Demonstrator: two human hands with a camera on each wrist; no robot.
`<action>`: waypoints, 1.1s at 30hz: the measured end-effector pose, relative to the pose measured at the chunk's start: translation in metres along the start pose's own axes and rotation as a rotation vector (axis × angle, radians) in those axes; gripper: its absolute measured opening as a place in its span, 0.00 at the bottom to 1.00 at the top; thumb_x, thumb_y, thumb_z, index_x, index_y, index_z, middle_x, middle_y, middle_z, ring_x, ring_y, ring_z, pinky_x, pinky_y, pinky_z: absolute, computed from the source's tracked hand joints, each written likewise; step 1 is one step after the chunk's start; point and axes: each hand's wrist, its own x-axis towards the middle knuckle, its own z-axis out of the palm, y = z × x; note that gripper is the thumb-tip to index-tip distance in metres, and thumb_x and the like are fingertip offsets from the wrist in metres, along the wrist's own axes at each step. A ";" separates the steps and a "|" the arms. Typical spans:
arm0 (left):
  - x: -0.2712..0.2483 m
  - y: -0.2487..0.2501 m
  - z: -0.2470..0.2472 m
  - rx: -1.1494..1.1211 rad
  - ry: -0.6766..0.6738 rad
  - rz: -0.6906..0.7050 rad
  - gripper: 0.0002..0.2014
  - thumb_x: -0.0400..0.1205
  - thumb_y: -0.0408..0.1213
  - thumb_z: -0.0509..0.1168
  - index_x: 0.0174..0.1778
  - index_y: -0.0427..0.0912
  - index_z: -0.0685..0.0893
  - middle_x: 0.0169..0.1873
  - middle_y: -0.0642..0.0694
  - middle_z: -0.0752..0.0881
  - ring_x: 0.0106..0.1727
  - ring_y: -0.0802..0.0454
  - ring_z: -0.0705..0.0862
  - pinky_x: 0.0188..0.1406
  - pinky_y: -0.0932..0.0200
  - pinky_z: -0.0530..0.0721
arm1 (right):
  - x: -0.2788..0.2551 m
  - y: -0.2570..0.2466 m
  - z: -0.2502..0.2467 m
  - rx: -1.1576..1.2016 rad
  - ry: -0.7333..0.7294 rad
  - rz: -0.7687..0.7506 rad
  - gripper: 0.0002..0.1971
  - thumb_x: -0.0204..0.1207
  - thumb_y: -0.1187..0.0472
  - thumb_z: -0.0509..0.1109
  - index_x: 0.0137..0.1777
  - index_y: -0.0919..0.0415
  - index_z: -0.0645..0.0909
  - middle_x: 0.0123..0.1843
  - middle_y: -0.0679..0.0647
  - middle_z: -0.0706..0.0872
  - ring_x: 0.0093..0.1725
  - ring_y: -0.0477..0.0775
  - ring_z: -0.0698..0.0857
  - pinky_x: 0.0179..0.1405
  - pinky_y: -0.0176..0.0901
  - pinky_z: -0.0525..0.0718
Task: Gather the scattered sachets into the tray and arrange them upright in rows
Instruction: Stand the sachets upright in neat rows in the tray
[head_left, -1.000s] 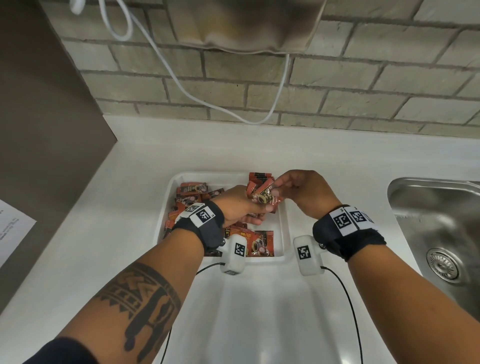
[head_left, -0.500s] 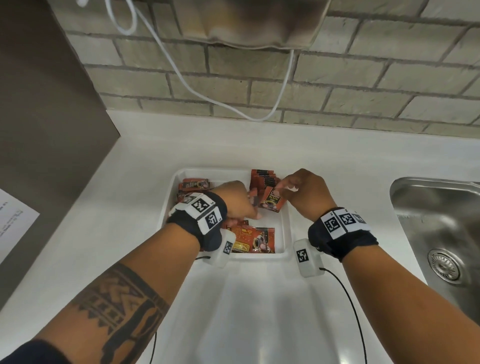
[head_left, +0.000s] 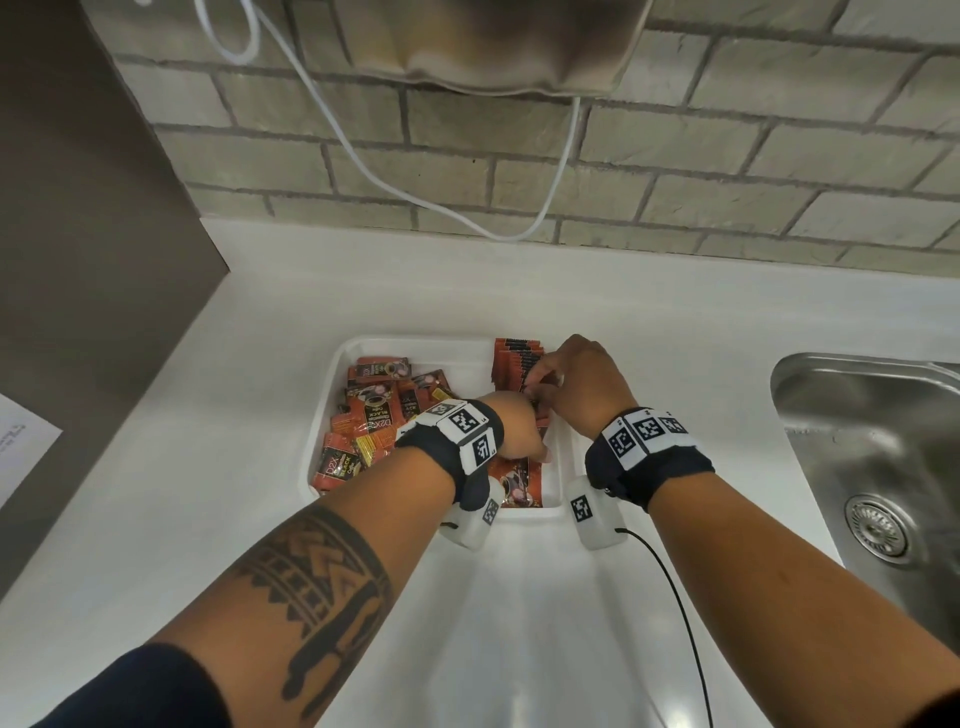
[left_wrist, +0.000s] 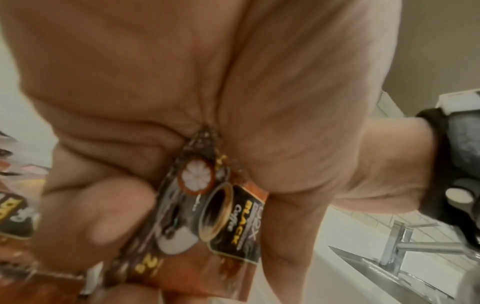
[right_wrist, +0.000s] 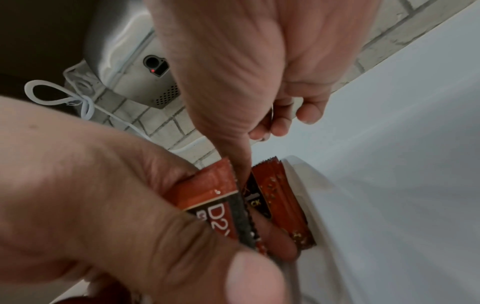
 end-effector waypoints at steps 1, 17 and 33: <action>0.001 0.001 -0.001 -0.002 -0.017 -0.009 0.25 0.85 0.54 0.66 0.66 0.35 0.83 0.49 0.42 0.85 0.49 0.46 0.82 0.49 0.56 0.81 | 0.000 0.000 -0.001 -0.014 -0.008 0.001 0.05 0.73 0.53 0.79 0.40 0.40 0.87 0.51 0.49 0.79 0.55 0.49 0.78 0.52 0.43 0.79; 0.005 -0.007 -0.013 -0.130 -0.161 -0.081 0.21 0.84 0.57 0.66 0.42 0.40 0.84 0.29 0.46 0.85 0.24 0.51 0.79 0.26 0.65 0.79 | -0.009 -0.003 -0.016 0.015 -0.057 -0.007 0.07 0.72 0.63 0.79 0.49 0.52 0.88 0.50 0.51 0.78 0.51 0.52 0.82 0.51 0.42 0.81; -0.002 -0.034 -0.011 -0.650 -0.147 -0.079 0.13 0.83 0.37 0.71 0.59 0.32 0.87 0.44 0.39 0.88 0.38 0.47 0.86 0.46 0.56 0.89 | -0.026 0.012 -0.025 0.160 0.046 -0.054 0.04 0.78 0.56 0.74 0.46 0.44 0.85 0.47 0.42 0.85 0.44 0.41 0.81 0.42 0.25 0.71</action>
